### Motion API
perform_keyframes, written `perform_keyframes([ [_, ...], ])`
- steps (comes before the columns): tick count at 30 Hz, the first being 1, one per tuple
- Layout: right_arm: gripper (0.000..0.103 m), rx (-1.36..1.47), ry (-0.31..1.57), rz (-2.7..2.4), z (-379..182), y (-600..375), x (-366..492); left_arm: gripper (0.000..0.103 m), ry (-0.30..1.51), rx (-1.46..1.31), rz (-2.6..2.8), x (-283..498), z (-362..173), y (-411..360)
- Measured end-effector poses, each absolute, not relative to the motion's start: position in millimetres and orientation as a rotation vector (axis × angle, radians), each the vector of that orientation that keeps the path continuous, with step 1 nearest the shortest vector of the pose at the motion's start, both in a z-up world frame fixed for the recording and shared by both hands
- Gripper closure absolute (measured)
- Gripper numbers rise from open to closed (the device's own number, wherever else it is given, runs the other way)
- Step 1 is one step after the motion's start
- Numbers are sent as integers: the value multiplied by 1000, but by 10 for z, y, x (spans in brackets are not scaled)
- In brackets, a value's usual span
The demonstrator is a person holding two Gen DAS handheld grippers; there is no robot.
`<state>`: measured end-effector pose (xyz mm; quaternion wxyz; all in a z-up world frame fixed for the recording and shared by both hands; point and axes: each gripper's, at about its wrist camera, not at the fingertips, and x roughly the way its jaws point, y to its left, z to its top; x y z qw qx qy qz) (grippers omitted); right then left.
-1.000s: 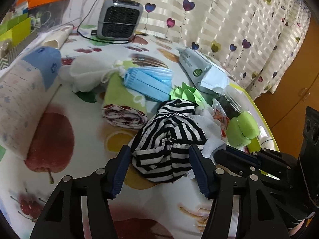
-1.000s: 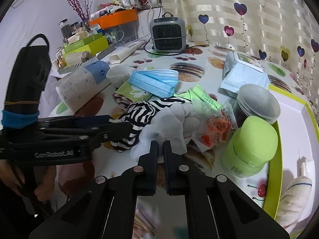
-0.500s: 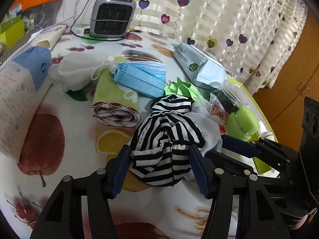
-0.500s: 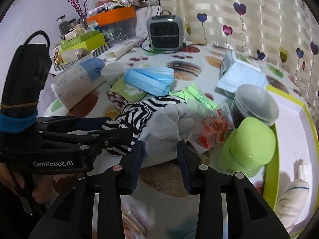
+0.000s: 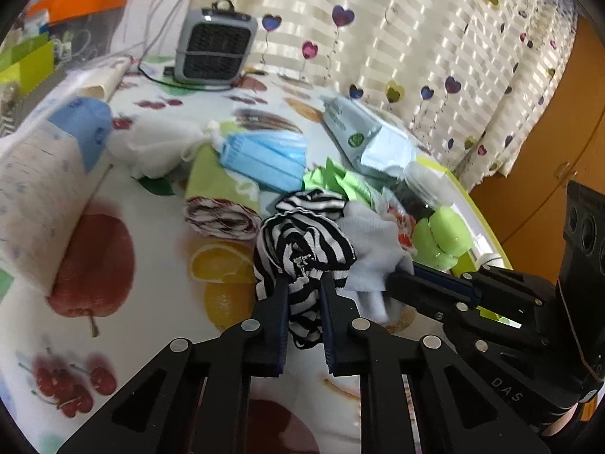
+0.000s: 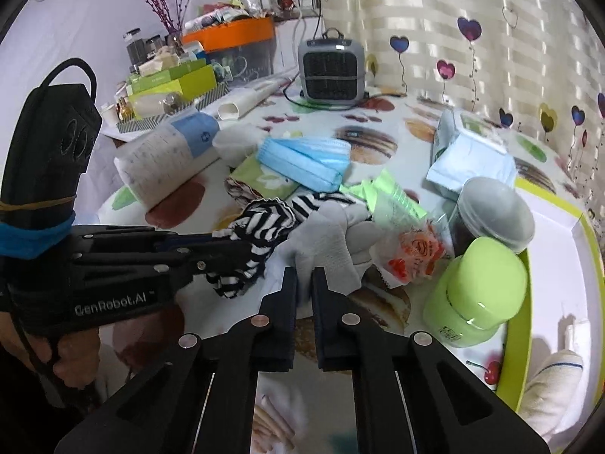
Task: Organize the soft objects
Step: 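Grasp the striped sock with the left tool while the right tool grasps the grey glove, then carry the striped sock and grey glove toward the white box with both tools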
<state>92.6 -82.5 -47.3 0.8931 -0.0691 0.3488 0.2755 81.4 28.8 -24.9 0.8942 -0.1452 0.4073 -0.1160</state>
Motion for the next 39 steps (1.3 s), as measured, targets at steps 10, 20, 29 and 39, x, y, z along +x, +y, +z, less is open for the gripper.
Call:
perform_keyframes([
  [10,98,-138,612,592,-150,-889,607,89,761,-290,-199,492,110,316],
  [20,98,-146,535,591,49,-974,400,89,725,-279,-197,309,302,245],
  [29,98,-143,494,565,165,-1106,334,89,708,-263,-214,265,416,116],
  [39,98,-123,473,525,231,-1313,337,89,702,-232,-242,348,499,-93],
])
